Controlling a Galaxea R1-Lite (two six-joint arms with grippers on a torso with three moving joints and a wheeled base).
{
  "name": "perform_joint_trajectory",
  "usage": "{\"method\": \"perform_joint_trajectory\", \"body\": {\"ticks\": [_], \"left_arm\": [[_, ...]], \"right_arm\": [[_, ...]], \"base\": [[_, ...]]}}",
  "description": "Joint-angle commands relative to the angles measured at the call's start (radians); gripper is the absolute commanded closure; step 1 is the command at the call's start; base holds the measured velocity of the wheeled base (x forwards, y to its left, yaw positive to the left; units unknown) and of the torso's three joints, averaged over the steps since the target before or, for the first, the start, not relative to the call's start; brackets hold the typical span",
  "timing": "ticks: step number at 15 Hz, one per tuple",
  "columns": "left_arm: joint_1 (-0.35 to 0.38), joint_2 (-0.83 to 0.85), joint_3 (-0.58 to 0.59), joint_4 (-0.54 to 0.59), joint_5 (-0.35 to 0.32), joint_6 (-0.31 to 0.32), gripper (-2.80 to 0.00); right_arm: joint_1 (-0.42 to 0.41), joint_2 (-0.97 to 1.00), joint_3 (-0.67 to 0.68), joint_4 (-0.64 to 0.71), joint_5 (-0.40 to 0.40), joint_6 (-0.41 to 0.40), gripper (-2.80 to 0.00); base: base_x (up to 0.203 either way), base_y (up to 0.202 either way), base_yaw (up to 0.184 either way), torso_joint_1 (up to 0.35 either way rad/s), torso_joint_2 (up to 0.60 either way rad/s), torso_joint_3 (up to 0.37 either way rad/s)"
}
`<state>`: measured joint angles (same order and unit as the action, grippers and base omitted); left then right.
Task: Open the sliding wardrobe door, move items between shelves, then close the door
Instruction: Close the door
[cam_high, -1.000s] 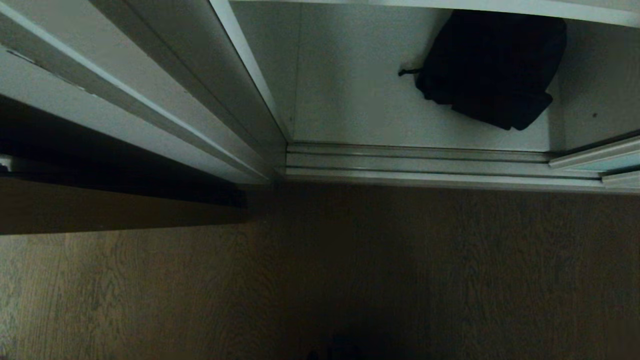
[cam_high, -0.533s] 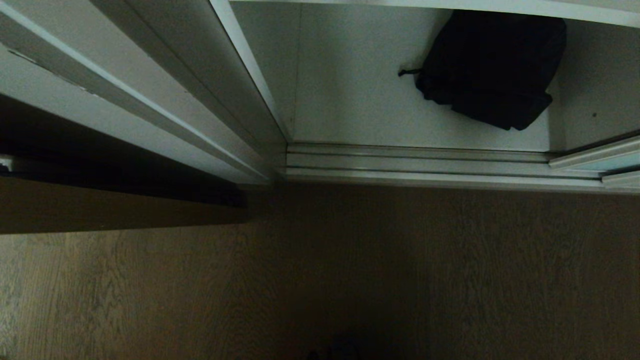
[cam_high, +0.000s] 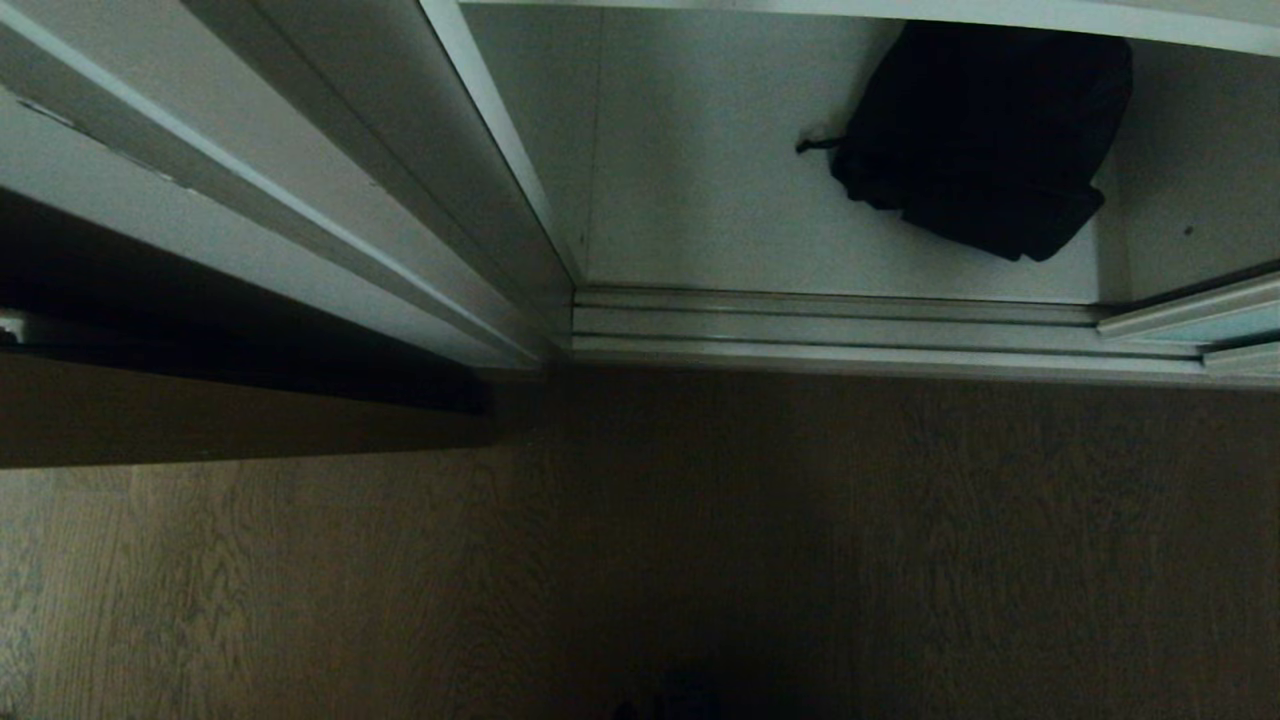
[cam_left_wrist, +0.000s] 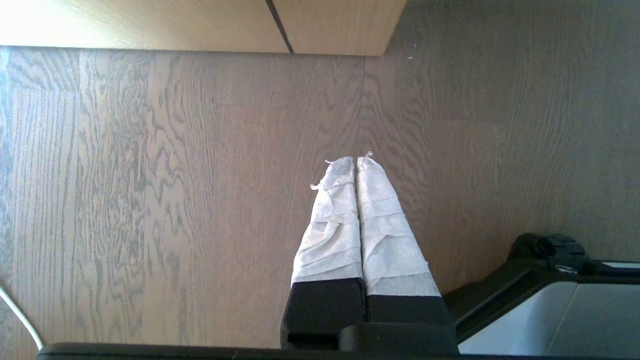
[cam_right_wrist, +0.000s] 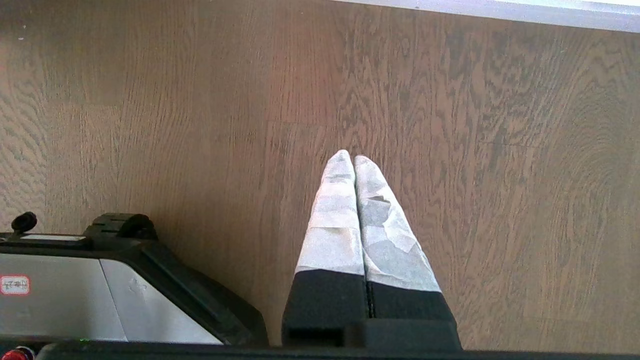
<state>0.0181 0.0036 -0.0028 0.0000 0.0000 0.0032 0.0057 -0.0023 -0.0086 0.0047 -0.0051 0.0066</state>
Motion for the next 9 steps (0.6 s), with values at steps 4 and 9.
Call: {"method": "perform_joint_trajectory", "body": {"ticks": [4,9], "left_arm": [[0.0,-0.001,0.0,0.0,0.0,0.0,0.0],[0.0,0.0,0.001,-0.001,0.002,0.0,0.0]], "right_arm": [[0.0,0.001,0.002,0.005,0.001,0.001,0.0],[0.0,0.001,0.002,0.005,0.001,0.0,0.0]], "base": [[0.0,0.0,0.0,0.0,0.0,0.0],[0.0,0.0,0.0,0.0,0.0,0.0]]}}
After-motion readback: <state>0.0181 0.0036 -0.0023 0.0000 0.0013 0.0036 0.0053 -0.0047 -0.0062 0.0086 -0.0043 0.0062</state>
